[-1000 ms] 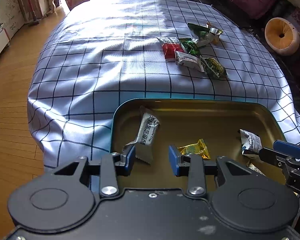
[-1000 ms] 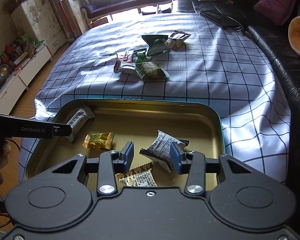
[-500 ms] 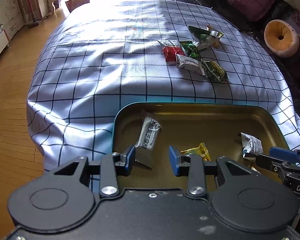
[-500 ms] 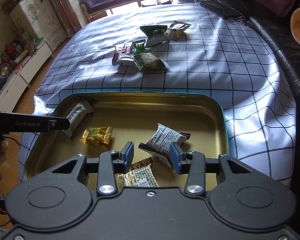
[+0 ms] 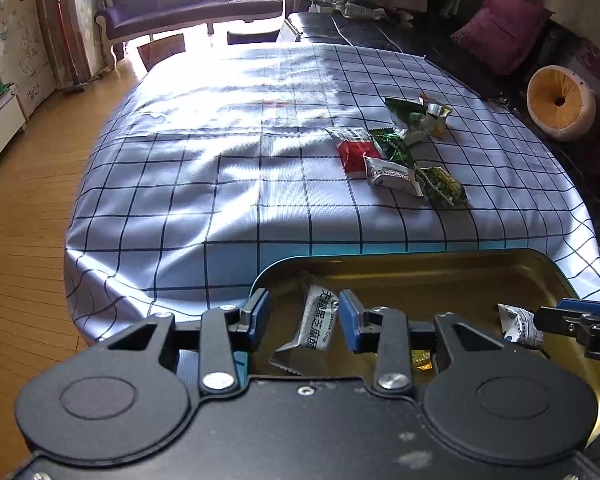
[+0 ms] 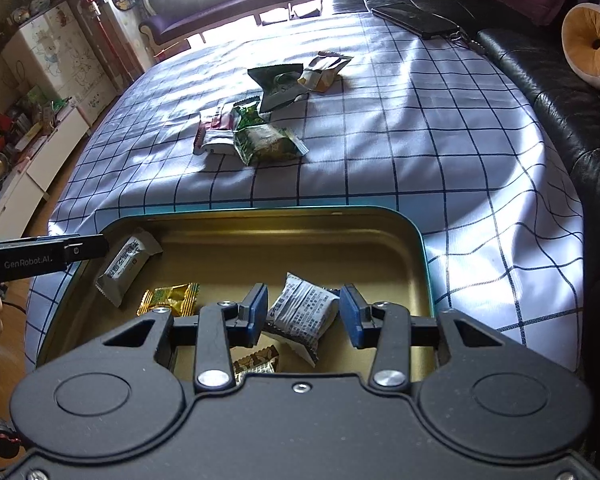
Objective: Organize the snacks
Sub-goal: 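Move both tools back toward the snack pile on the bed, then grasp the green garlic-flavour packet with the right tool, then grasp the red-and-white packet with the left tool, then carry both packets back over the gold tray with both tools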
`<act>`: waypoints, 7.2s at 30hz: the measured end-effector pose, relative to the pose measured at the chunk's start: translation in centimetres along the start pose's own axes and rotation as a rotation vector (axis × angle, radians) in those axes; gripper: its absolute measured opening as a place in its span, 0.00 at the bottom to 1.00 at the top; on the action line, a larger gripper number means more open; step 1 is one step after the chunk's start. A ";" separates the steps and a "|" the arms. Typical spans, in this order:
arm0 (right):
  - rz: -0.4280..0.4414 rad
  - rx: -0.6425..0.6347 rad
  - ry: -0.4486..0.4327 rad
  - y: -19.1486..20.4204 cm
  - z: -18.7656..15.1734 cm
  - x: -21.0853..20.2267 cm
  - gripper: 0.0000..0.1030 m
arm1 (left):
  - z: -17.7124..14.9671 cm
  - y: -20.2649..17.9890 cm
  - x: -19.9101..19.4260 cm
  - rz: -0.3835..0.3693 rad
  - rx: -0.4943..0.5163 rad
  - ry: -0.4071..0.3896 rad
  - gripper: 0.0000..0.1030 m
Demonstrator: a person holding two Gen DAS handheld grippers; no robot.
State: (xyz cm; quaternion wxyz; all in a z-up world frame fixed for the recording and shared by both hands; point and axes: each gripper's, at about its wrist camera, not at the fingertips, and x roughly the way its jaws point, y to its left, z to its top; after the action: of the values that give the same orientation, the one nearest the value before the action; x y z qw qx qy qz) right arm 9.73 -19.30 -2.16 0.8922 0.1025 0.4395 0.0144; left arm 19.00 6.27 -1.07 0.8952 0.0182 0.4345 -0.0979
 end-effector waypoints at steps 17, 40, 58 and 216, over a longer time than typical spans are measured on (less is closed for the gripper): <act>0.026 0.011 -0.030 0.5 6.2 4.8 0.49 | 1.8 2.4 1.5 0.020 -0.089 0.043 0.38; 0.075 0.167 -0.027 1.0 10.3 10.0 0.50 | 6.7 1.5 4.7 0.013 -0.092 0.034 0.38; -0.186 0.164 -0.171 -0.4 10.9 9.2 0.50 | 7.0 2.3 5.5 0.031 -0.101 0.039 0.38; -0.047 -0.019 -0.304 0.4 8.3 3.5 0.43 | 1.4 1.5 -0.9 0.023 -0.157 0.110 0.33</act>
State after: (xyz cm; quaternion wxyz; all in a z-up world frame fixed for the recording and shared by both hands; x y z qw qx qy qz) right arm 18.45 -19.88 0.10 0.9495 0.0848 0.3016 -0.0179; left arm 19.79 7.70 0.41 0.8696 -0.0417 0.4892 -0.0521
